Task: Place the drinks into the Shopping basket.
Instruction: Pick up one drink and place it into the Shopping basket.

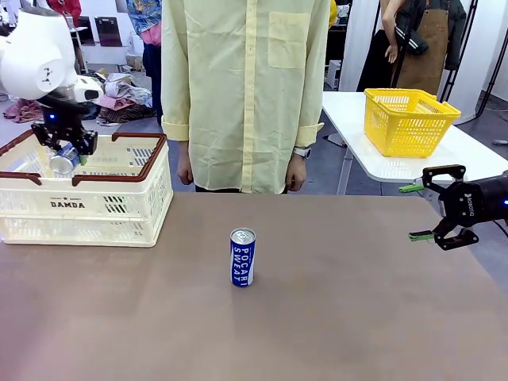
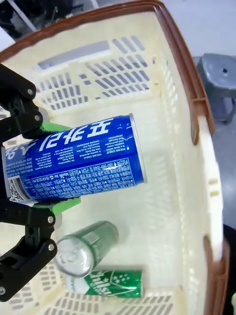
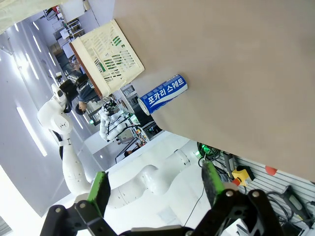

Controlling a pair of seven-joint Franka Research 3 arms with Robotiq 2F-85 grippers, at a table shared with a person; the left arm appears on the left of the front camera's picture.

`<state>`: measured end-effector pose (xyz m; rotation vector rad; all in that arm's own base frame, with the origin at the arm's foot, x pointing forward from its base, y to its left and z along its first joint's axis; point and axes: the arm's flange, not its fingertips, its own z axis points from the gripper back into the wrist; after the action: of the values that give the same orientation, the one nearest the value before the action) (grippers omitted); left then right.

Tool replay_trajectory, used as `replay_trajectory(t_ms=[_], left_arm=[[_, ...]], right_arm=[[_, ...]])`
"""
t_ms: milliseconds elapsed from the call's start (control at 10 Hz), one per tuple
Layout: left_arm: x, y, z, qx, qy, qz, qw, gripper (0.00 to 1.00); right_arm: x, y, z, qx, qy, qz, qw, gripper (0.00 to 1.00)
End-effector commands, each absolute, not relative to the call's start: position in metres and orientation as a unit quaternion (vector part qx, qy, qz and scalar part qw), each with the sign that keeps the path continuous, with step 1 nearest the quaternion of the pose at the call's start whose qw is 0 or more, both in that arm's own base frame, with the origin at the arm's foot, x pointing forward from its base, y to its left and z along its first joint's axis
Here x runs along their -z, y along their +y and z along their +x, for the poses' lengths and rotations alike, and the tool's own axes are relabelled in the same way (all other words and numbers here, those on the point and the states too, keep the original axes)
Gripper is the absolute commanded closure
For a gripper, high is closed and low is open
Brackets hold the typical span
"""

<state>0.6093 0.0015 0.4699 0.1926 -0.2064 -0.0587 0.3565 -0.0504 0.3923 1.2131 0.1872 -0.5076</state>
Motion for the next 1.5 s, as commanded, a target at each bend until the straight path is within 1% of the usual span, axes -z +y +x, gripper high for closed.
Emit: replay_trajectory(t_ms=[0,200,500,700,1000,1100,1200,1300,1400], left_arm=[[-0.463,0.009,0.609,0.029,-0.112,0.083,0.99,1.0],[-0.441,0.017,0.607,0.034,-0.096,0.079,0.992,1.0],[-0.416,0.026,0.608,0.035,-0.101,0.046,0.993,1.0],[-0.402,0.025,0.612,0.036,-0.094,0.039,0.994,1.0],[-0.399,0.023,0.614,0.042,-0.087,0.041,0.994,1.0],[-0.398,0.021,0.613,0.047,-0.083,0.046,0.994,0.98],[-0.397,0.02,0.613,0.051,-0.079,0.049,0.994,0.72],[-0.397,0.02,0.613,0.055,-0.077,0.05,0.994,0.15],[-0.397,0.02,0.612,0.054,-0.078,0.049,0.994,0.0]], right_arm=[[-0.397,-0.051,0.356,0.24,0.092,0.561,0.787,0.0],[-0.397,-0.051,0.356,0.24,0.092,0.561,0.787,0.0],[-0.397,-0.051,0.356,0.24,0.092,0.561,0.787,0.0],[-0.397,-0.051,0.356,0.24,0.092,0.561,0.787,0.0],[-0.397,-0.051,0.356,0.24,0.092,0.561,0.787,0.0],[-0.397,-0.051,0.356,0.24,0.092,0.561,0.787,0.0],[-0.397,-0.051,0.356,0.24,0.092,0.561,0.787,0.0],[-0.397,-0.051,0.356,0.24,0.092,0.561,0.787,0.0],[-0.397,-0.051,0.356,0.24,0.092,0.561,0.787,0.0]])
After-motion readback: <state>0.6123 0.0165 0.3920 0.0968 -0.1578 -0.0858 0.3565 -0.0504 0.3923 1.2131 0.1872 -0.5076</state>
